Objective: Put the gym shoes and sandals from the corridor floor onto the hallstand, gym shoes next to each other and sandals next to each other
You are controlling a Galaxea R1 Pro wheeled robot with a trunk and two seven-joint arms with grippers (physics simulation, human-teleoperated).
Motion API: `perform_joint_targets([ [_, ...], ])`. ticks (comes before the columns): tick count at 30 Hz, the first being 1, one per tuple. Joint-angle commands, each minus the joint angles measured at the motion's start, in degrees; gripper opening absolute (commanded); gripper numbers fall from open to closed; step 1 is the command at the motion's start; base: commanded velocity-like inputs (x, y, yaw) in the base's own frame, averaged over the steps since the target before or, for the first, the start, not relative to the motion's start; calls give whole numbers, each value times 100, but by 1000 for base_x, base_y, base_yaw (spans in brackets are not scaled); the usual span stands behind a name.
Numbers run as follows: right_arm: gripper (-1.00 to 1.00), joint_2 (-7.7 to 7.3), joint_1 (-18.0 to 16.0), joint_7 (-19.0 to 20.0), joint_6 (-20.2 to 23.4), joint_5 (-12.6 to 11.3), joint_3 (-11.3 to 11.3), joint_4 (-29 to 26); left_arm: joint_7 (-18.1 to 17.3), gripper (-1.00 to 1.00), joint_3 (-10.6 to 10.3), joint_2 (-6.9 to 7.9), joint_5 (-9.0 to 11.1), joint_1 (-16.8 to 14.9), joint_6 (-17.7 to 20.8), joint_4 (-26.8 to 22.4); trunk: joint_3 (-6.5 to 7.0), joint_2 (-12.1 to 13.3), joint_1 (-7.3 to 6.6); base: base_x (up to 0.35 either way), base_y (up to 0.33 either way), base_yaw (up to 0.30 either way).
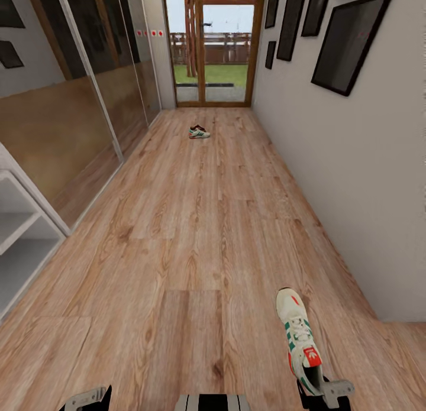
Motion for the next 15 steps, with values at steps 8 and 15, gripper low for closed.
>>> perform_joint_targets([
  [8,-100,26,0,-8,-87,-145,3,94,-45,100,21,-24,-13,5,-13,15,167,165,-99,0,0,-9],
  [15,-100,26,0,-8,-90,-156,-2,102,-37,100,21,-12,-13,5,-15,15,309,446,-253,0,0,0],
])
